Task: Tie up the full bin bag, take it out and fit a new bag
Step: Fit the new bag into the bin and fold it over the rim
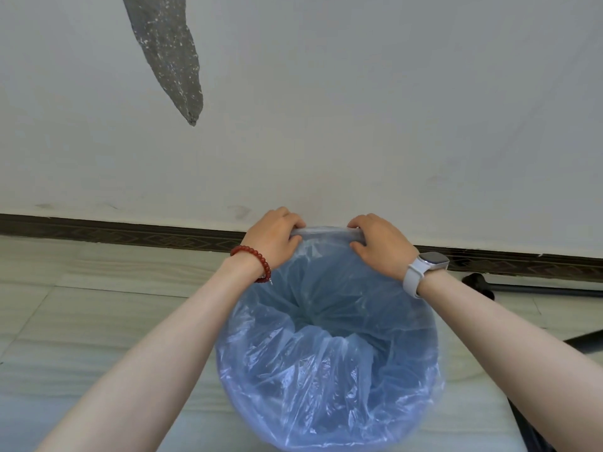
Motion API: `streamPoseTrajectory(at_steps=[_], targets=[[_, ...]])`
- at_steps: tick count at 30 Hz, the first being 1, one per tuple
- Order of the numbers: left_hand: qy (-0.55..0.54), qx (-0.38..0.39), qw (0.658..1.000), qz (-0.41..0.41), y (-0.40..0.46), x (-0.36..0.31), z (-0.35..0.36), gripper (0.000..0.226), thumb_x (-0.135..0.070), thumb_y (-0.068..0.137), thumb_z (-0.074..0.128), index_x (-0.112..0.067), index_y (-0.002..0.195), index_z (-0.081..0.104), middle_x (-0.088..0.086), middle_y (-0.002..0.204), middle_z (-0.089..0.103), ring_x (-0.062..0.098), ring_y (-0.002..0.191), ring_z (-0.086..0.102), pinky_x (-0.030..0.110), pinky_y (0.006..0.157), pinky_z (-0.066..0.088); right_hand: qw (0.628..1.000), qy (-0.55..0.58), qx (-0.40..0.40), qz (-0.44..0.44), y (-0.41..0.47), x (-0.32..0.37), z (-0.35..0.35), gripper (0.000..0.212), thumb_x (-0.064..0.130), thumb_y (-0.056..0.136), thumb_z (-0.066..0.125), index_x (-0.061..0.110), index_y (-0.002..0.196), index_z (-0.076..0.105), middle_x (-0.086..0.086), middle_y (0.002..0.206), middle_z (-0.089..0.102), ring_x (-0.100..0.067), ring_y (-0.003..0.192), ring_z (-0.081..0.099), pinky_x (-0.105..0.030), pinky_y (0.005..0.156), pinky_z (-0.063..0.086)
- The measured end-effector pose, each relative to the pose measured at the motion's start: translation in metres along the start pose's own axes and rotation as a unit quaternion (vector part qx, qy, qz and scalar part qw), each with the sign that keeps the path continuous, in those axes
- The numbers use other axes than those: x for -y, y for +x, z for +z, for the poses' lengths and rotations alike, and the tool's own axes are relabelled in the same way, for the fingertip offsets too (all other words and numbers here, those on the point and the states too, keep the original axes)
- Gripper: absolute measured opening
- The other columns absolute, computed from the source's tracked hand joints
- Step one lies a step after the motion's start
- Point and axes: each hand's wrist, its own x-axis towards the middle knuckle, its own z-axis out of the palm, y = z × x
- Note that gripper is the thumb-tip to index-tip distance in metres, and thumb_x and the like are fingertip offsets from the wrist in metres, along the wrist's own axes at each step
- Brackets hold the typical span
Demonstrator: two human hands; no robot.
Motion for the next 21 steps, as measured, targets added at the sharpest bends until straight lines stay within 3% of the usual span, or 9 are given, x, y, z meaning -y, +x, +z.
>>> streamPoseTrajectory(at_steps=[3,6,10,13,17,19,21], targets=[[-0.010,-0.019,1.000,-0.001,0.000,0.000,-0.008,0.023,-0.016,0.088,0.046,-0.011,0.109,0.055,0.009,0.114,0.054,0.024,0.105,0.051,0.033,0.087,0.043,0.998,-0.013,-0.050,-0.032,0.000,0.003,-0.003,0.029,0.010,0.087,0.046,0.006,0.115,0.051,-0.017,0.113,0.053,-0.033,0.109,0.046,-0.039,0.091,0.040],[-0.052,-0.054,0.997,0.016,0.002,-0.004,-0.020,0.023,-0.011,0.084,0.049,-0.010,0.107,0.055,0.007,0.112,0.056,0.020,0.094,0.053,0.023,0.079,0.037,0.996,0.034,-0.062,-0.049,0.000,0.009,-0.014,0.030,0.008,0.087,0.046,0.007,0.116,0.052,-0.016,0.114,0.055,-0.032,0.107,0.050,-0.036,0.090,0.038],[-0.158,0.019,0.987,0.014,0.013,-0.019,-0.030,0.023,-0.018,0.085,0.053,-0.015,0.107,0.060,0.001,0.110,0.062,0.014,0.088,0.053,0.021,0.081,0.037,0.991,0.125,-0.012,-0.056,0.003,0.013,-0.025,0.035,0.001,0.084,0.044,0.012,0.115,0.055,-0.010,0.114,0.062,-0.026,0.105,0.056,-0.033,0.091,0.042],[-0.129,0.098,0.987,0.010,0.023,-0.020,-0.029,0.022,-0.022,0.087,0.053,-0.015,0.106,0.062,0.005,0.105,0.065,0.018,0.095,0.057,0.027,0.086,0.042,0.982,0.185,0.016,-0.030,0.005,0.011,-0.028,0.030,0.001,0.083,0.048,0.011,0.109,0.059,-0.005,0.099,0.062,-0.019,0.091,0.056,-0.024,0.080,0.042],[-0.125,0.130,0.983,-0.041,0.026,-0.013,-0.026,0.020,-0.033,0.088,0.051,-0.016,0.084,0.062,-0.001,0.070,0.060,0.017,0.069,0.055,0.029,0.065,0.044,0.969,0.234,0.071,0.031,0.003,0.001,-0.029,0.017,0.012,0.087,0.052,0.015,0.101,0.061,0.005,0.071,0.059,-0.008,0.061,0.051,-0.007,0.051,0.041],[-0.111,0.122,0.985,-0.059,0.025,-0.011,-0.021,0.021,-0.037,0.087,0.050,-0.018,0.081,0.055,-0.004,0.065,0.055,0.015,0.065,0.052,0.028,0.062,0.040,0.970,0.227,0.073,0.049,0.002,-0.003,-0.026,0.013,0.019,0.088,0.053,0.012,0.094,0.062,0.004,0.067,0.057,-0.008,0.058,0.050,-0.016,0.054,0.042],[-0.086,0.096,0.990,-0.057,0.023,-0.007,-0.014,0.021,-0.038,0.088,0.049,-0.018,0.081,0.052,-0.002,0.069,0.053,0.019,0.075,0.051,0.028,0.068,0.037,0.979,0.189,0.065,0.049,0.003,-0.004,-0.021,0.021,0.025,0.088,0.054,0.005,0.090,0.061,0.000,0.065,0.055,-0.015,0.060,0.050,-0.027,0.060,0.040]])
